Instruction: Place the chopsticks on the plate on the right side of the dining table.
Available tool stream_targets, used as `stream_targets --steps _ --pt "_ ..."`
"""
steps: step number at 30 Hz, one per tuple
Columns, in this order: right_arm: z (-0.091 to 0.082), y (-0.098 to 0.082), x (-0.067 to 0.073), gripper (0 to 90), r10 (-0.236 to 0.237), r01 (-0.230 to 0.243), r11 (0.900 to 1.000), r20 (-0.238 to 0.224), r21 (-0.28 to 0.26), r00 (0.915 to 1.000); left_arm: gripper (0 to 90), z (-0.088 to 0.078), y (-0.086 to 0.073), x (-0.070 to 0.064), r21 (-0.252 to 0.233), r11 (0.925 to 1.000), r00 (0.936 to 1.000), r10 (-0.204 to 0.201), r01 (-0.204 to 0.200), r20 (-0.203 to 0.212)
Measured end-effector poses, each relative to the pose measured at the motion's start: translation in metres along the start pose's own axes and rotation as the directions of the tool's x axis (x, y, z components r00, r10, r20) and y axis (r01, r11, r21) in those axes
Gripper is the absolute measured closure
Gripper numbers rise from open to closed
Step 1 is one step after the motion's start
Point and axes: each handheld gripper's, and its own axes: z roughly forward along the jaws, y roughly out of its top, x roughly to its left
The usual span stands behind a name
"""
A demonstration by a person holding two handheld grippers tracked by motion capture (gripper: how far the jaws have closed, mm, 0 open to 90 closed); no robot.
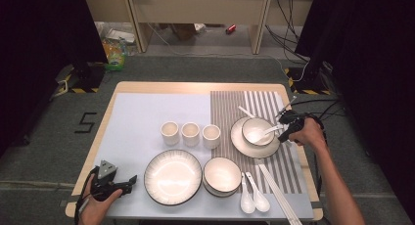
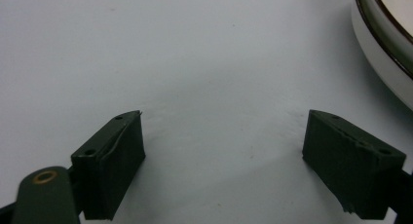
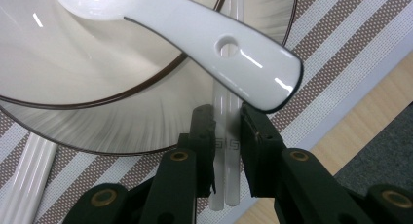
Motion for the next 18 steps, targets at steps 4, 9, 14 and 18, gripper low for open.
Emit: stream_targets --steps 4,9,14,18 --pt "0.0003 0.0009 -0.0016 76.0 0.002 -0.002 1.0 -0.002 0.002 1.0 14.4 0.0 0.0 0.0 0.0 1.0 1.0 0.0 0.0 0.0" --pt "0.0005 0.0025 -0.0031 76.0 0.001 -0.001 1.0 -0.002 -0.006 1.0 14.4 0.0004 -0.0002 -0.0003 -0.006 1.0 1.0 0.001 -0.001 -0.007" --pt "0.0006 0.0053 -0.0015 75.8 -0.009 0.009 1.0 0.015 -0.002 0.9998 14.4 0.0003 -0.0002 -0.0002 -0.004 1.0 1.0 0.001 -0.001 -0.003" --pt "0.0014 0.0083 0.0009 74.5 -0.007 0.007 1.0 0.01 -0.013 0.9999 14.4 0.0004 -0.0003 -0.0003 -0.006 1.0 1.0 0.001 -0.001 -0.007"
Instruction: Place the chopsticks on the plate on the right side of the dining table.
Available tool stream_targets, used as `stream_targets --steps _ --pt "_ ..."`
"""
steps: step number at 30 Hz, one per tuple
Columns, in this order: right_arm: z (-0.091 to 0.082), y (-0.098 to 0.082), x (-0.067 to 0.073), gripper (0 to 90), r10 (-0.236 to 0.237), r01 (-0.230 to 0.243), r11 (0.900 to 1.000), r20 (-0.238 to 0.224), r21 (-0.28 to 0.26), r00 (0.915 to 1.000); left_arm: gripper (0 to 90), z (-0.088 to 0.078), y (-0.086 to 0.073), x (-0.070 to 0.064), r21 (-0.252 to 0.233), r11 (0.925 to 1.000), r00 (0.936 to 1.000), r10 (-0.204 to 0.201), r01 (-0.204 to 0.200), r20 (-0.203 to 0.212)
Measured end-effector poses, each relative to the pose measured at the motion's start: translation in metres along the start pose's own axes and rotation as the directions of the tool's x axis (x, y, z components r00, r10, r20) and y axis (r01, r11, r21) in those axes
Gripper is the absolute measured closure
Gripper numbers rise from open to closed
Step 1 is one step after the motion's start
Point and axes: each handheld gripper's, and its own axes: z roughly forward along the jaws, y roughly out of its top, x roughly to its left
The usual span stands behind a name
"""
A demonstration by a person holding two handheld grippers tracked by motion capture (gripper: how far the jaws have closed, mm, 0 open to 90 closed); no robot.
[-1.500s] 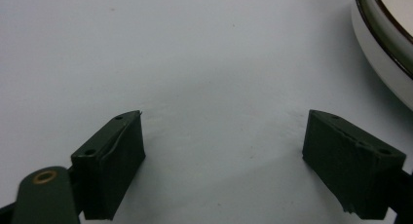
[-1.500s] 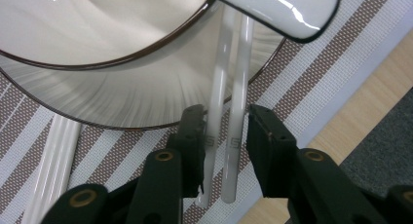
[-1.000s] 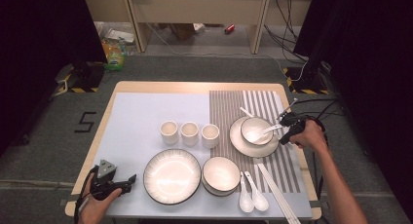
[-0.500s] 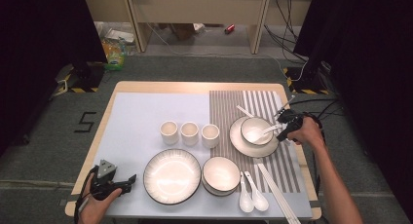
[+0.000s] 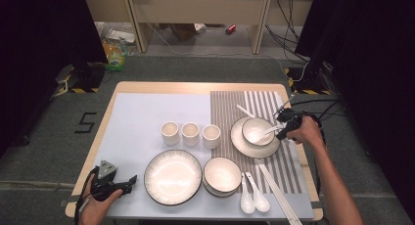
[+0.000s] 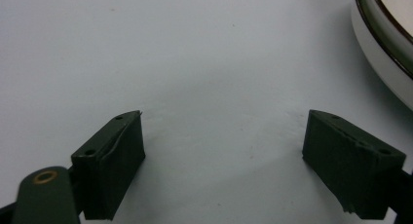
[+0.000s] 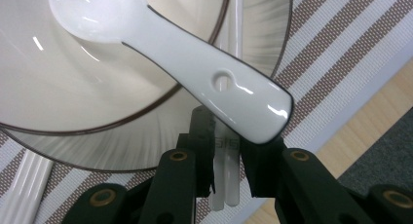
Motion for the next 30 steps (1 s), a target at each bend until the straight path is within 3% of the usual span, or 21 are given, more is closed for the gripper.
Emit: stream_targets --steps 8,15,19,30 --pt "-0.001 0.001 0.001 71.8 0.006 -0.006 1.0 0.009 -0.001 0.9999 14.4 0.0 0.0 0.0 -0.001 1.0 1.0 -0.001 0.001 0.001" --pt "-0.009 -0.005 0.001 62.9 0.03 -0.03 0.999 0.014 -0.02 0.9994 14.4 0.0 0.0 0.0 -0.001 1.0 1.0 0.0 0.0 0.0" --pt "-0.022 -0.012 0.003 59.8 0.066 -0.065 0.998 0.01 -0.026 0.9978 14.4 0.0 0.0 0.0 -0.001 1.0 1.0 -0.001 0.001 0.0" --pt "-0.043 -0.018 0.018 52.4 0.084 -0.083 0.993 -0.002 -0.085 0.9965 14.4 0.0 0.0 0.0 0.001 1.0 1.0 0.002 -0.002 -0.001"
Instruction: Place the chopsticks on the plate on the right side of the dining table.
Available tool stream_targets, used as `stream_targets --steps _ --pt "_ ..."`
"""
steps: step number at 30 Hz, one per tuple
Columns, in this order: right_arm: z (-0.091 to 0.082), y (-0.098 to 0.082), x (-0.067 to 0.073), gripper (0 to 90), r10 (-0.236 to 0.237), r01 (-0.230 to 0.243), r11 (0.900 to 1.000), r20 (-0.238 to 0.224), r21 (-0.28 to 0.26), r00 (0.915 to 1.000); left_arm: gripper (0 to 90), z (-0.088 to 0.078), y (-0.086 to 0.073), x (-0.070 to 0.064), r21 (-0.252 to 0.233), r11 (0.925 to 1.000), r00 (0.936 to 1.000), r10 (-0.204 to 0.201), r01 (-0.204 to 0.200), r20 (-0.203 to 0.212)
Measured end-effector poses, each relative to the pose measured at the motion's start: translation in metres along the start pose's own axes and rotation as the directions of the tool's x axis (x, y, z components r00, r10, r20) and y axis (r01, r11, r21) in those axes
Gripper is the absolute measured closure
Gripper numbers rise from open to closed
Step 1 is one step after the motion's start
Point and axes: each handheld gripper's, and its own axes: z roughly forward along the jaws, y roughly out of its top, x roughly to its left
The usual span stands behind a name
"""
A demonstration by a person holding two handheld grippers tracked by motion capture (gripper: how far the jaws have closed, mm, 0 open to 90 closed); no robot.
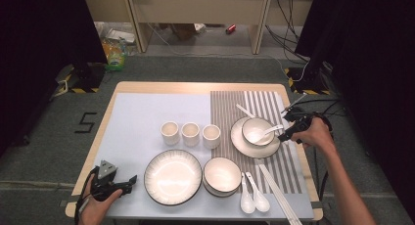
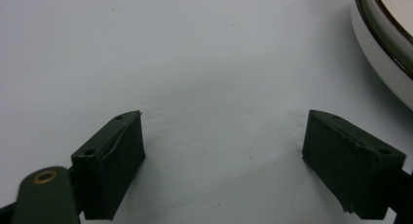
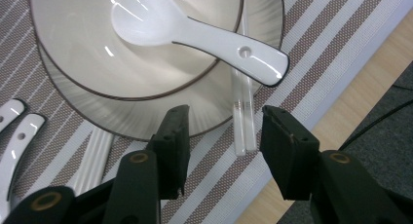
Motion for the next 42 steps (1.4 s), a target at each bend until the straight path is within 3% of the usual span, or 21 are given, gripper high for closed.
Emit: stream_targets --steps 3,9,24,42 --pt "-0.009 0.002 0.006 49.8 0.019 -0.018 0.999 0.017 -0.037 0.9997 14.4 0.0 0.0 0.0 -0.002 1.0 1.0 -0.003 0.003 0.001" --pt "-0.023 0.013 0.019 45.8 0.011 -0.008 0.994 0.022 -0.109 0.9997 14.4 0.0 0.0 0.0 -0.002 1.0 1.0 -0.002 0.002 0.001" --pt "-0.019 0.047 0.041 44.1 -0.031 0.034 0.989 0.024 -0.142 0.9992 14.5 0.0 0.0 0.0 -0.001 1.0 1.0 -0.002 0.002 0.001" --pt "-0.011 0.076 0.042 39.1 0.011 -0.007 0.984 0.025 -0.18 0.9996 14.4 0.0 0.0 0.0 -0.001 1.0 1.0 -0.002 0.002 0.001"
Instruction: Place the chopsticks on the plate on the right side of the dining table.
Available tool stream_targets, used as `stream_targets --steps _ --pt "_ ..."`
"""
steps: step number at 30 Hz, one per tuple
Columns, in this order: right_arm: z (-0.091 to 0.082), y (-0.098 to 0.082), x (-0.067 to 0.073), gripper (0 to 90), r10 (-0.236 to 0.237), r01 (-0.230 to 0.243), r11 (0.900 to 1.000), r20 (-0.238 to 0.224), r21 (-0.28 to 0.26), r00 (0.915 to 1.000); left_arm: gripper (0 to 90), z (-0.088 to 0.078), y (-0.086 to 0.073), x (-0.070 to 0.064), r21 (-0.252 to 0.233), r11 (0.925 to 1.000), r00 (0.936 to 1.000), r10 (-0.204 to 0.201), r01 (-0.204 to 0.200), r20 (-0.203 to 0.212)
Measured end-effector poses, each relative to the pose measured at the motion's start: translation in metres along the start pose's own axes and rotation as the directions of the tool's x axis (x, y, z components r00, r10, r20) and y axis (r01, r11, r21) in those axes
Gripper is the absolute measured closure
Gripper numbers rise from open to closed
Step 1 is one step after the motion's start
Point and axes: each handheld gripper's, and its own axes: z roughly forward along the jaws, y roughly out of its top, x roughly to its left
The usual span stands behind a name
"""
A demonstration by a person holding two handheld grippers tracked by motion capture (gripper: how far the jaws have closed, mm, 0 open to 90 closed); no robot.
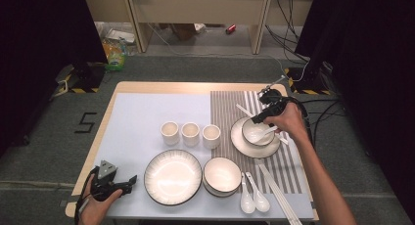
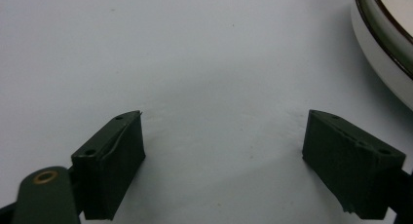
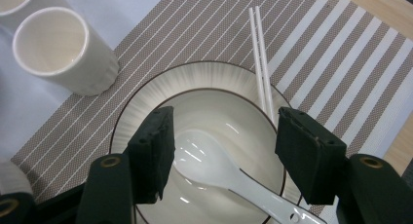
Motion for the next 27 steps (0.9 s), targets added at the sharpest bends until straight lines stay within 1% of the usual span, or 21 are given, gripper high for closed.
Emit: stream_targets --steps 2,6,8,11,13,15,18,20,22,23,25,27 --pt "0.002 0.002 -0.001 38.7 0.009 -0.009 1.0 0.002 -0.008 1.0 14.4 0.0 0.0 0.0 -0.003 1.0 1.0 -0.001 0.001 0.0" --pt "0.007 0.006 -0.003 37.4 0.023 -0.023 1.0 0.009 0.0 0.9997 14.4 0.0 0.0 0.0 0.004 1.0 1.0 -0.001 0.001 0.007" --pt "0.01 0.009 -0.004 37.4 0.029 -0.029 1.0 0.002 -0.006 0.9996 14.4 0.0 0.0 0.0 0.0 1.0 1.0 0.002 -0.002 -0.001" --pt "0.014 0.013 -0.004 37.3 0.037 -0.036 0.999 0.006 -0.007 0.9993 14.4 0.0 0.0 0.0 0.006 1.0 1.0 -0.001 0.001 0.007" --pt "0.015 0.016 -0.004 37.2 0.05 -0.05 0.999 0.005 -0.01 0.9987 14.4 0.0 0.0 0.0 0.006 1.0 1.0 -0.001 0.001 0.008" --pt "0.018 0.018 -0.003 37.2 0.046 -0.046 0.999 0.004 -0.01 0.9989 14.5 0.0 0.0 0.0 -0.002 1.0 1.0 0.0 0.0 -0.001" --pt "0.022 0.022 -0.002 37.2 0.044 -0.044 0.999 0.006 -0.011 0.999 14.4 -0.001 0.0 0.0 0.006 1.0 1.0 -0.001 0.001 0.008" --pt "0.025 0.025 -0.003 37.4 0.046 -0.046 0.999 0.009 -0.01 0.9989 14.5 0.0 0.0 0.0 -0.001 1.0 1.0 0.002 -0.002 -0.001" --pt "0.027 0.027 -0.004 37.3 0.048 -0.048 0.999 0.013 -0.012 0.9988 14.5 0.0 0.0 0.0 0.001 1.0 1.0 0.001 -0.001 0.001" --pt "0.028 0.028 -0.004 37.4 0.048 -0.048 0.999 0.016 -0.014 0.9987 14.4 0.0 0.0 0.0 0.004 1.0 0.9999 -0.003 0.003 0.01" --pt "0.032 0.029 -0.006 37.4 0.055 -0.054 0.998 0.014 -0.015 0.9984 14.4 -0.001 0.0 0.001 0.007 1.0 1.0 -0.001 0.001 0.008" --pt "0.035 0.031 -0.007 37.4 0.054 -0.054 0.998 0.022 -0.008 0.9983 14.4 0.0 0.0 0.001 0.006 1.0 1.0 -0.002 0.002 0.008"
